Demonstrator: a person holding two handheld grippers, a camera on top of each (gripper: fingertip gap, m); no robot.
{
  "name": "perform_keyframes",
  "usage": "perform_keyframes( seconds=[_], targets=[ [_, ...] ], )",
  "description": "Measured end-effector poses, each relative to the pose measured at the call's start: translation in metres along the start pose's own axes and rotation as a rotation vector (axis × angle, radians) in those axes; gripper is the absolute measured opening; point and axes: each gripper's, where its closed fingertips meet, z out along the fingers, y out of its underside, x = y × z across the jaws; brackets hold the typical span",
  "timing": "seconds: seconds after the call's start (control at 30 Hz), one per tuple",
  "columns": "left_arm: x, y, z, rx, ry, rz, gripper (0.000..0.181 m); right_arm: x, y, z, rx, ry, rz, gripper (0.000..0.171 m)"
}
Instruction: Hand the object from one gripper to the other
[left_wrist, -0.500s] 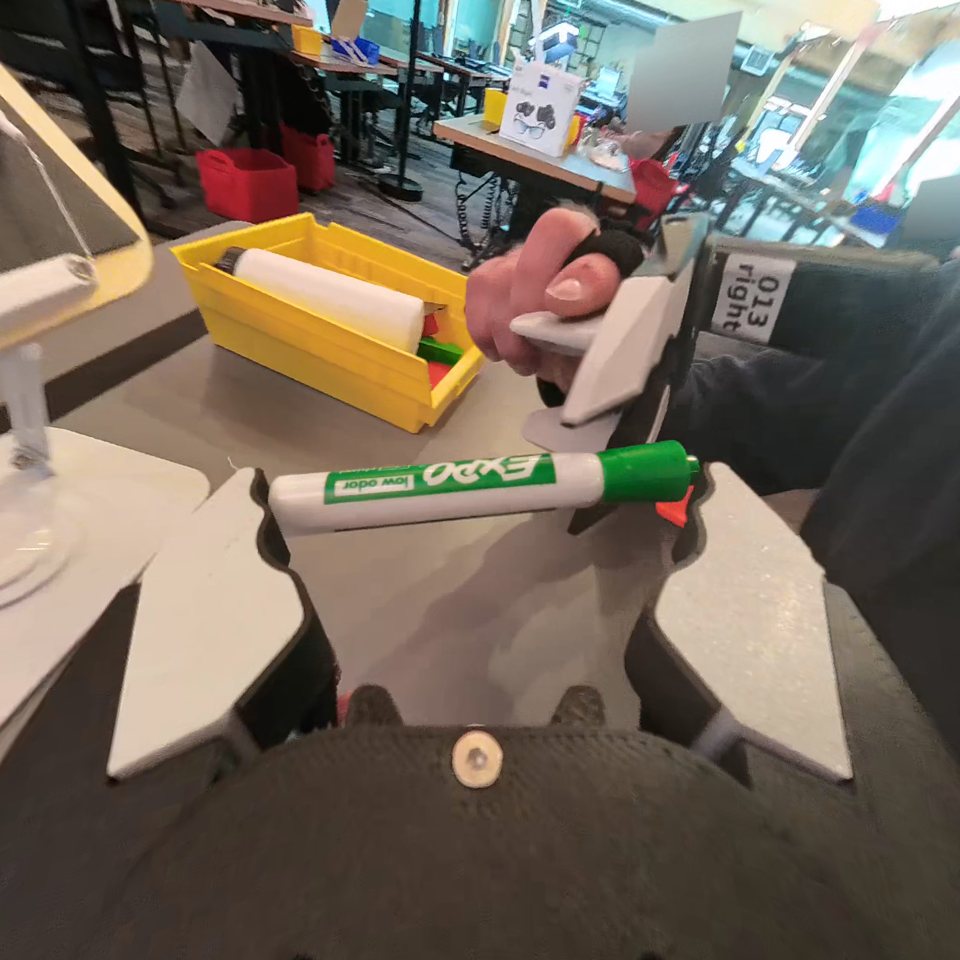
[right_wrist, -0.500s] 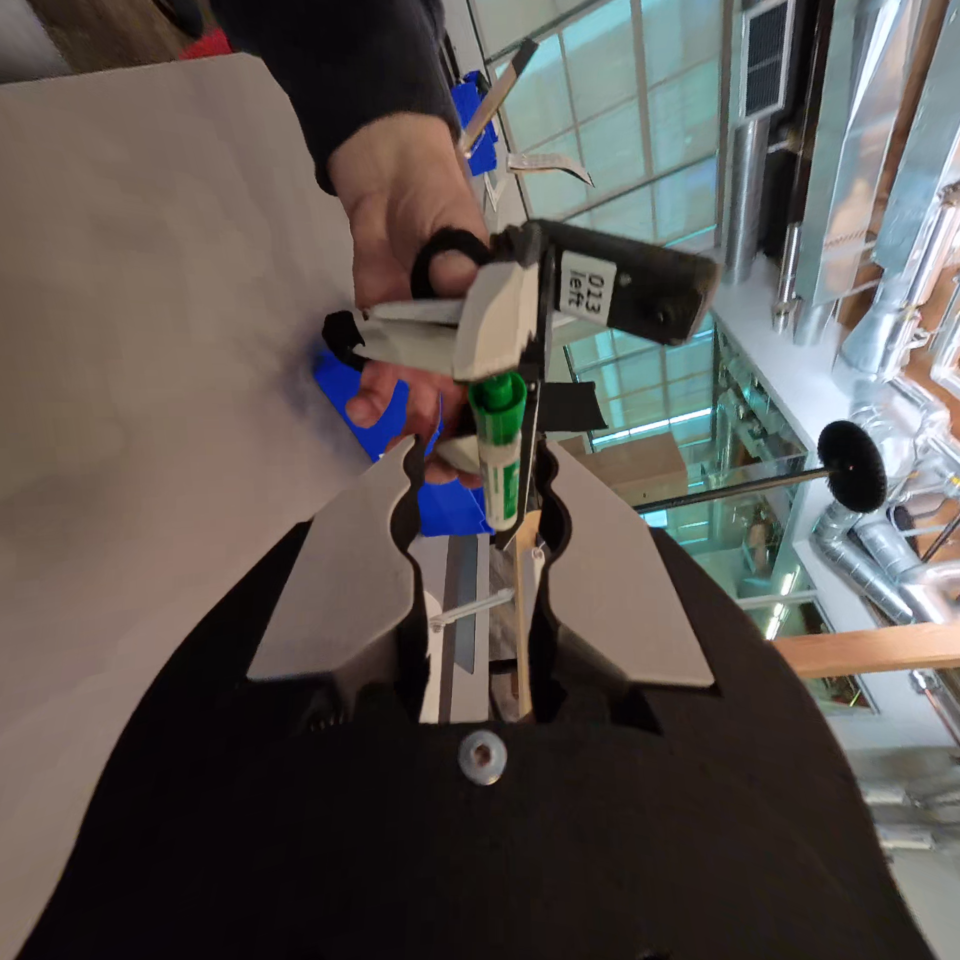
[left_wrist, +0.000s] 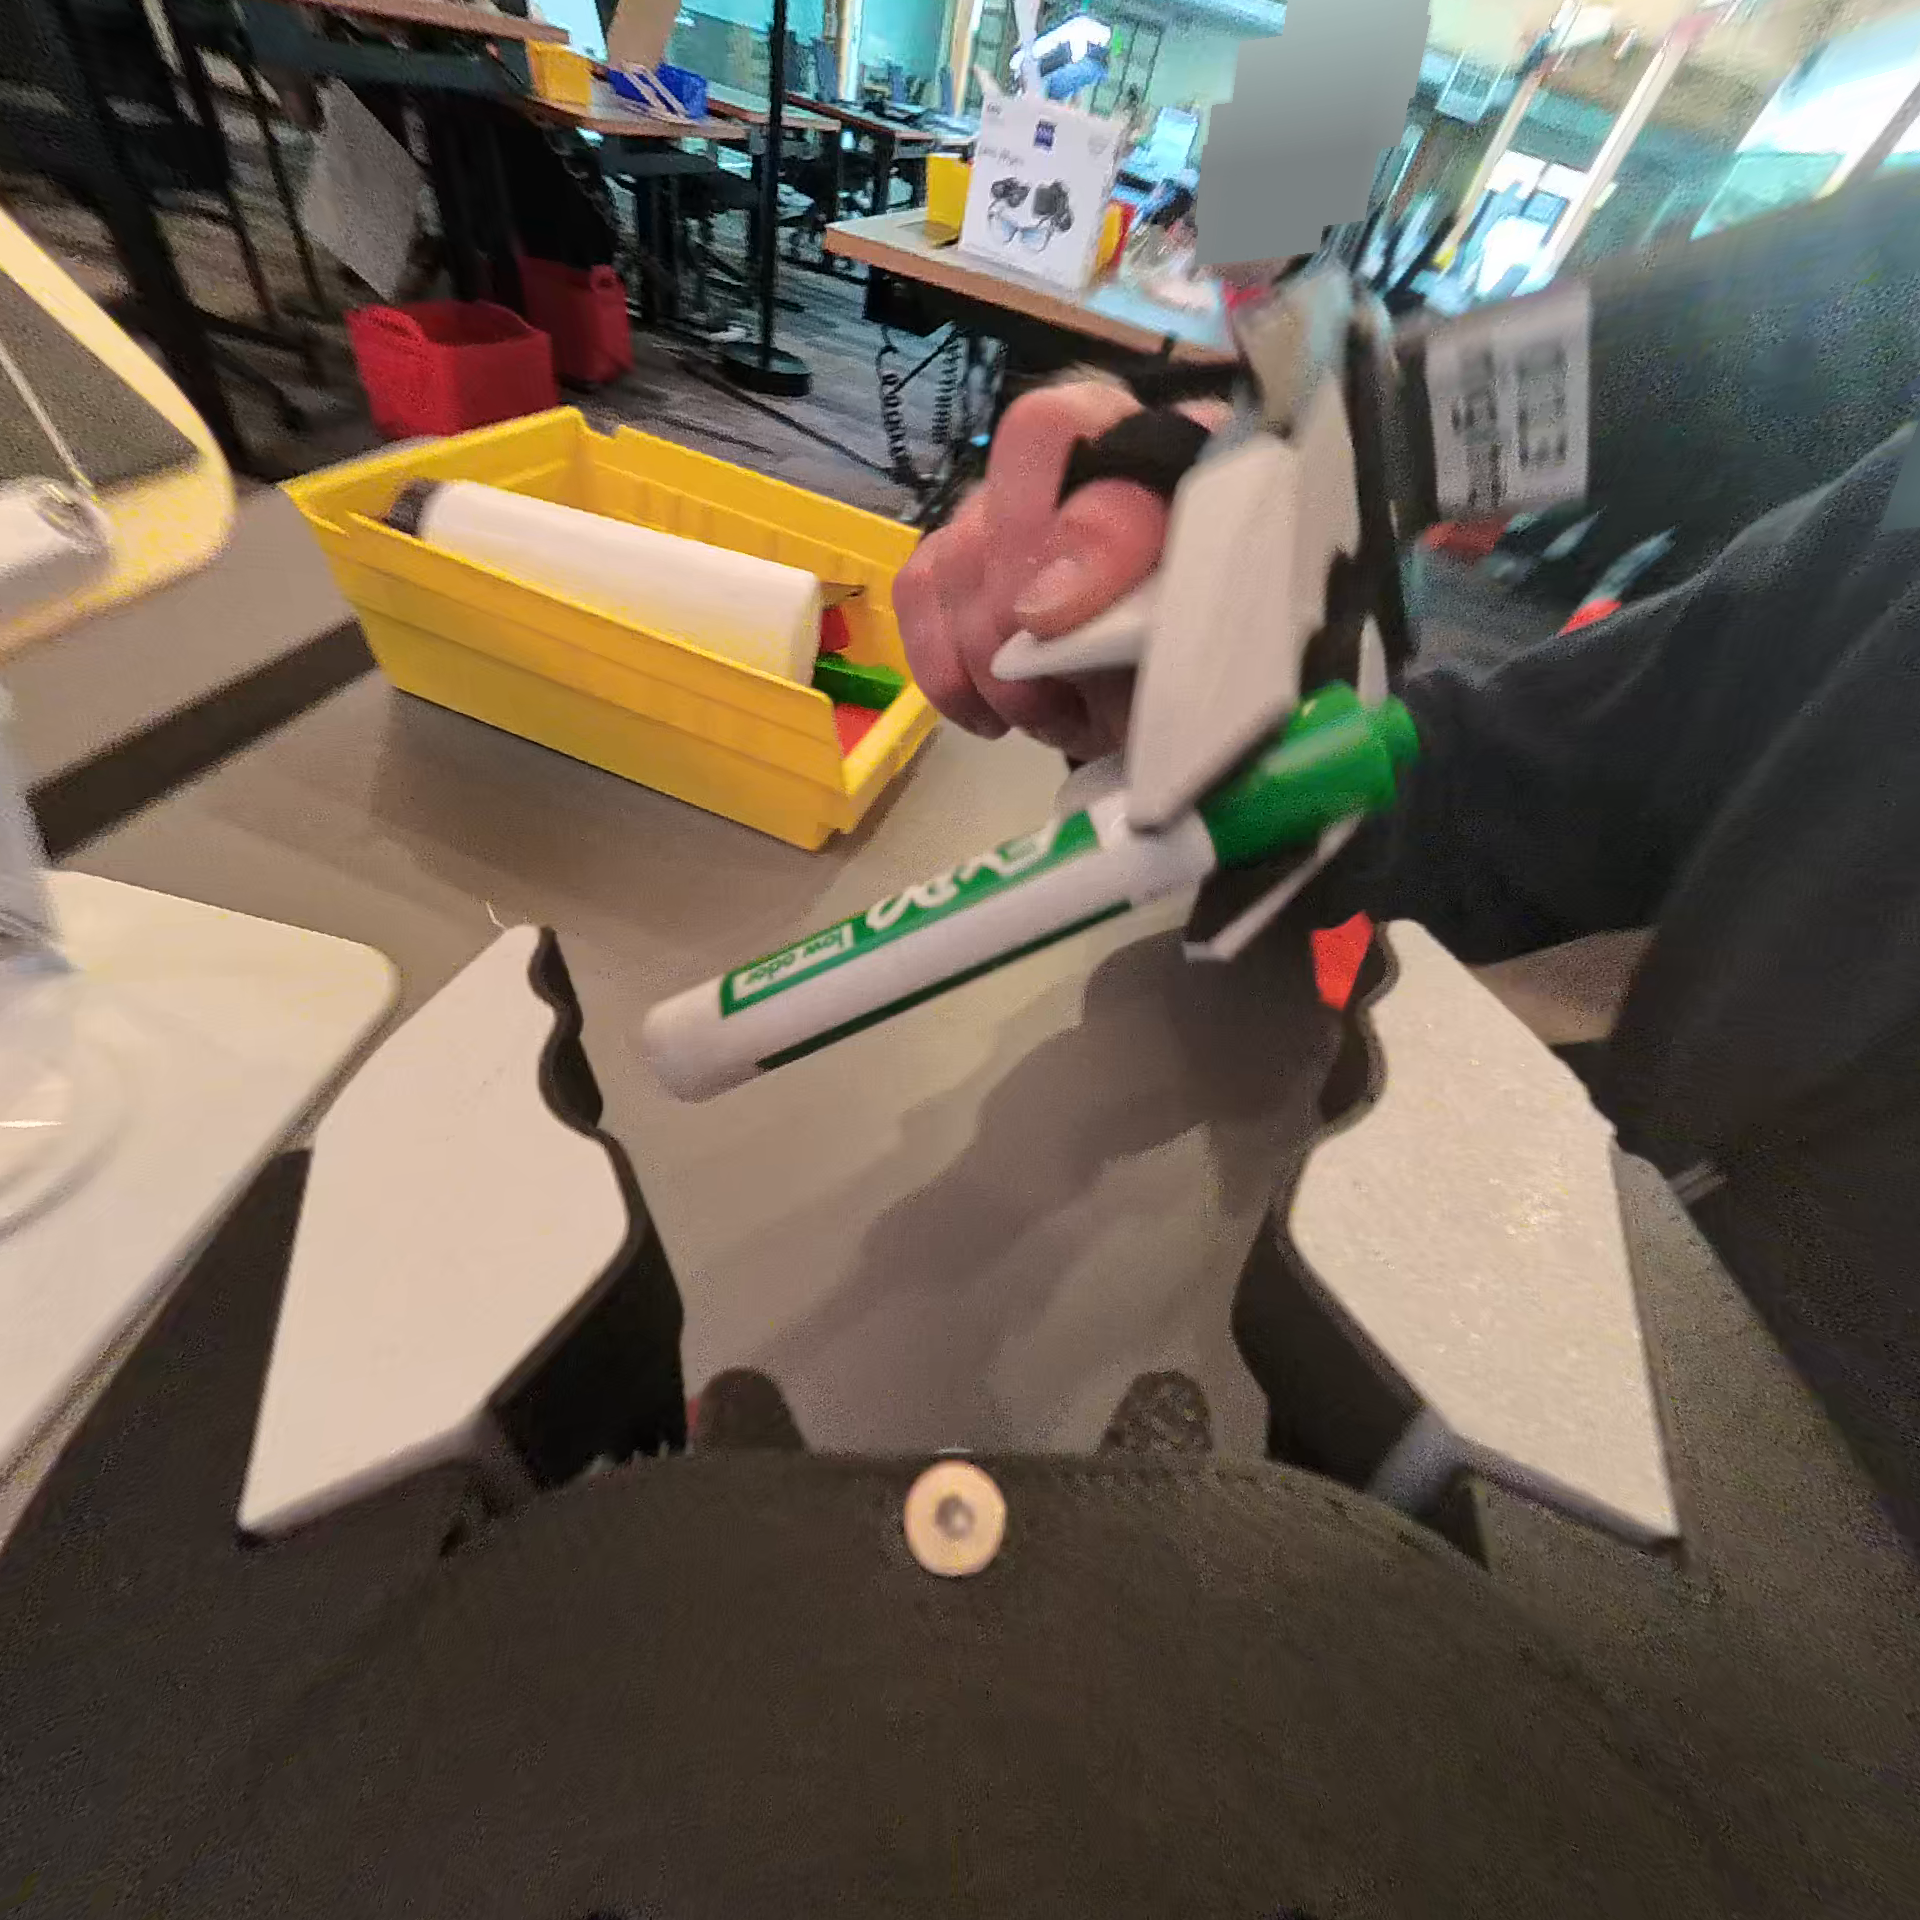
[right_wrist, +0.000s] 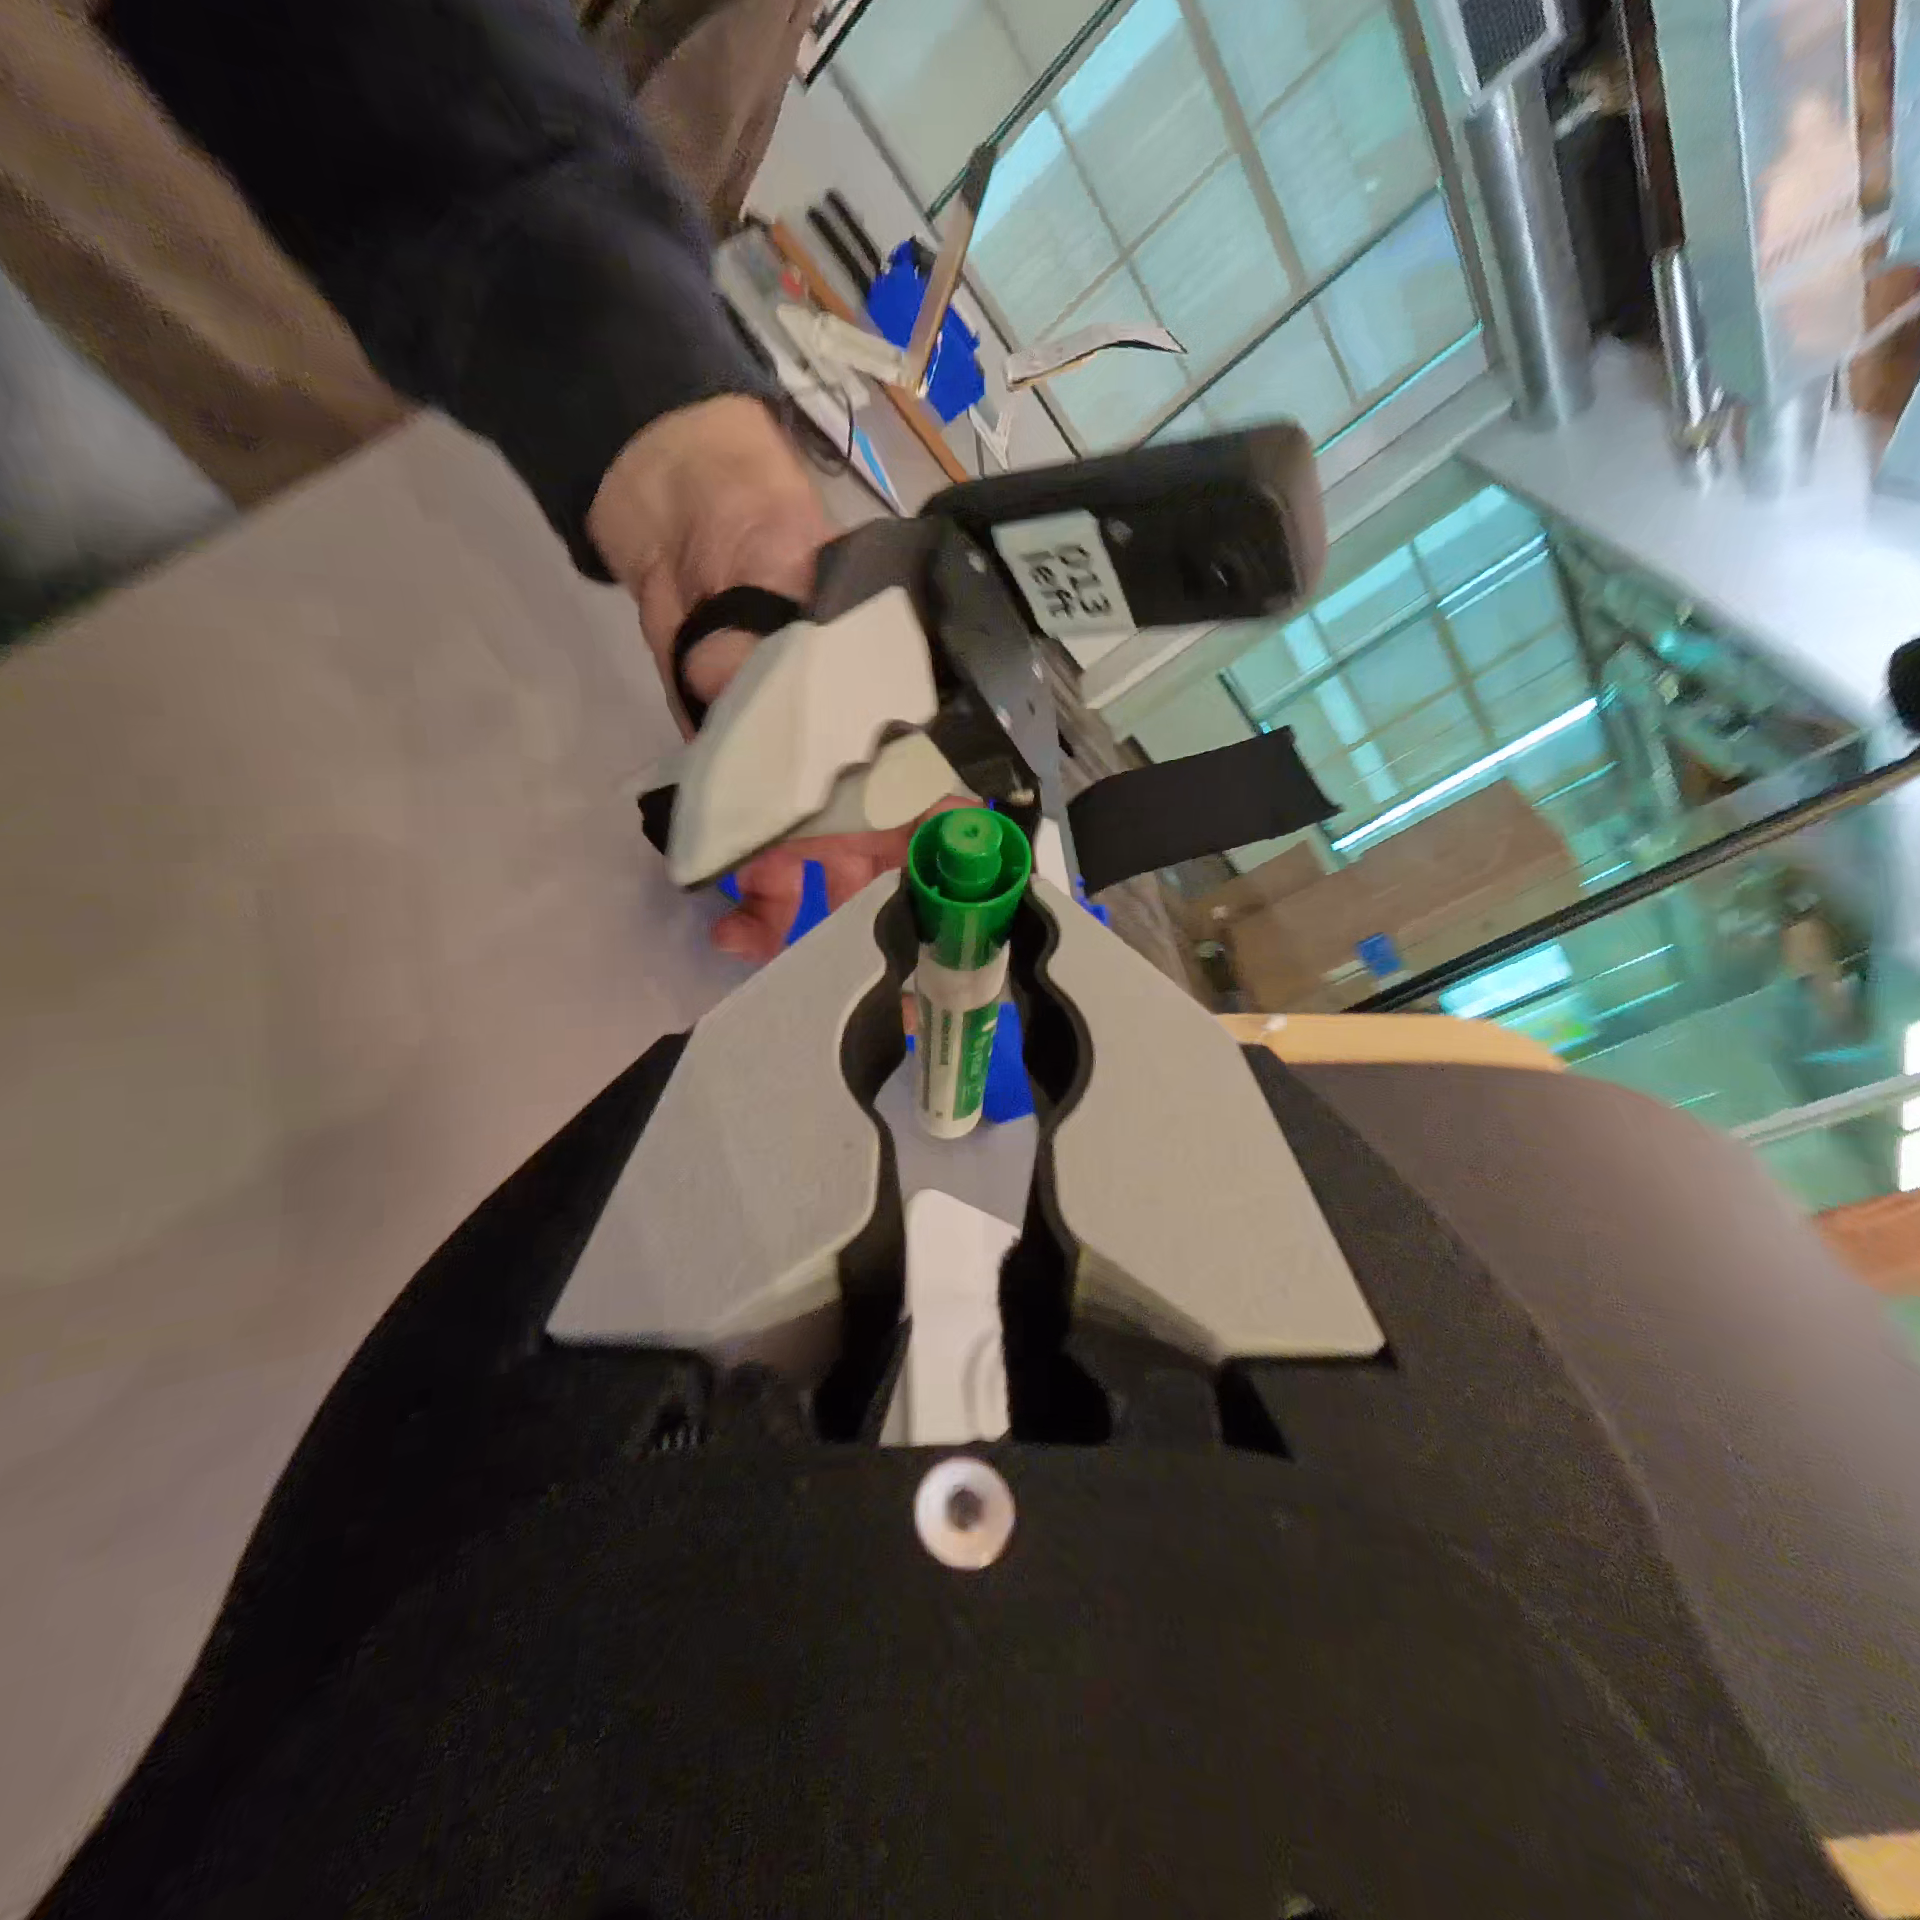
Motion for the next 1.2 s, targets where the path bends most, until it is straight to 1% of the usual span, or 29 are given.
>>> perform_keyframes(
  seconds=[0.03,0.13,0.2,0.3,0.33,0.4,0.47,0.53,0.6,0.7,0.77,0.97,1.13,1.17,1.2],
  targets=[
    [-0.001,-0.001,-0.002,-0.007,-0.032,0.066,0.135,0.005,0.001,-0.002,0.02,-0.002,0.078,0.015],
    [-0.004,-0.004,-0.008,-0.052,-0.163,0.305,0.134,0.015,0.007,-0.006,0.072,-0.058,0.372,0.014],
    [-0.008,-0.007,-0.011,-0.101,-0.271,0.489,0.133,0.019,0.011,-0.008,0.119,-0.132,0.597,0.015],
    [-0.015,-0.002,-0.011,-0.25,-0.414,0.824,0.142,0.021,0.013,-0.012,0.191,-0.277,0.896,0.015],
    [-0.017,-0.001,-0.01,-0.294,-0.454,0.932,0.143,0.019,0.015,-0.012,0.196,-0.329,0.974,0.015],
    [-0.016,0.0,-0.005,-0.349,-0.499,1.104,0.146,0.013,0.019,-0.011,0.181,-0.416,1.066,0.015],
    [-0.011,0.005,0.002,-0.389,-0.49,1.207,0.146,0.004,0.024,-0.008,0.149,-0.478,1.109,0.015],
    [-0.009,0.014,0.007,-0.439,-0.454,1.241,0.146,-0.004,0.025,-0.006,0.132,-0.553,1.144,0.015],
    [-0.007,0.021,0.01,-0.462,-0.414,1.231,0.146,-0.01,0.026,-0.005,0.12,-0.607,1.175,0.015],
    [-0.007,0.028,0.012,-0.489,-0.396,1.233,0.144,-0.014,0.029,-0.002,0.094,-0.641,1.192,0.015],
    [-0.004,0.03,0.016,-0.479,-0.383,1.248,0.142,-0.015,0.03,0.0,0.088,-0.658,1.207,0.015],
    [-0.007,0.032,0.018,-0.479,-0.394,1.213,0.141,-0.014,0.033,0.002,0.112,-0.667,1.235,0.015],
    [-0.005,0.023,0.019,-0.4,-0.419,1.168,0.141,-0.007,0.029,0.004,0.165,-0.63,1.224,0.016],
    [-0.004,0.021,0.019,-0.379,-0.42,1.146,0.141,-0.005,0.029,0.005,0.17,-0.611,1.206,0.02],
    [-0.004,0.019,0.018,-0.358,-0.418,1.106,0.141,-0.003,0.029,0.005,0.179,-0.587,1.19,0.028]
  ],
)
